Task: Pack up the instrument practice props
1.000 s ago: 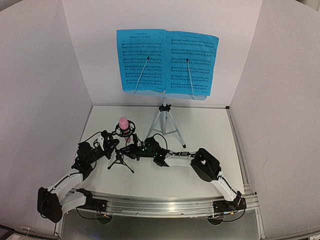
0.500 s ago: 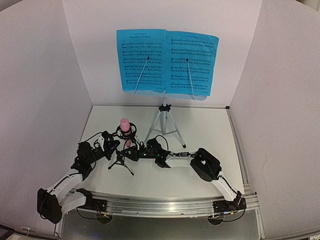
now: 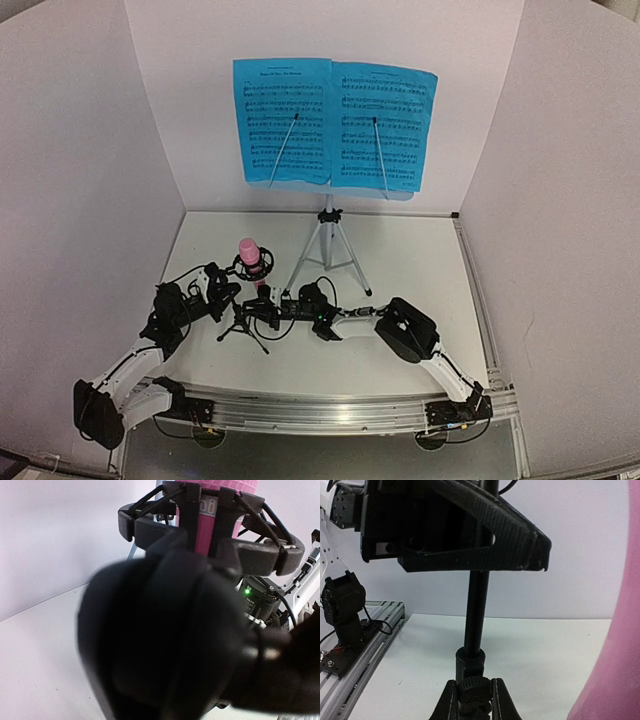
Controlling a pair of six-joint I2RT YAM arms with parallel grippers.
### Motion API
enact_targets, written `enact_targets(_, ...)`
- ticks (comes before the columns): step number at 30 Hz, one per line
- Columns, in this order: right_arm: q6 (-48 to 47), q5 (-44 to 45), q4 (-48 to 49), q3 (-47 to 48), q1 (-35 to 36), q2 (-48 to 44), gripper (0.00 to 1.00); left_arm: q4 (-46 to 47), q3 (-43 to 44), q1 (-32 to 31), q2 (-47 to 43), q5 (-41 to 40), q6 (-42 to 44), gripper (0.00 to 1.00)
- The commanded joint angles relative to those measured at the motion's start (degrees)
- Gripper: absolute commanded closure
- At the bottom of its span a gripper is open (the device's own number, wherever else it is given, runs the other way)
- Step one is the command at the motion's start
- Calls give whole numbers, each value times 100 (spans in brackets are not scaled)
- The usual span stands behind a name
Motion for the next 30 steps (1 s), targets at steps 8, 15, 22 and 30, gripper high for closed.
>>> enact_targets(8,-1633,88,-650,-22,-144,291,100,-462,200,-12,-99,276,-23,100)
enact_targets(15,-125,332,-117,-641,-42,-515,51,-323,259,-11,-73,254,29,100)
enact_targets(22,3195,683,213,-1658,72,-1426,14,-89,208,-14,-15,283,123,100)
enact_targets(30,6033,498,99,-1327,-6,-1220,22,373,108,-14,173,153,105,100)
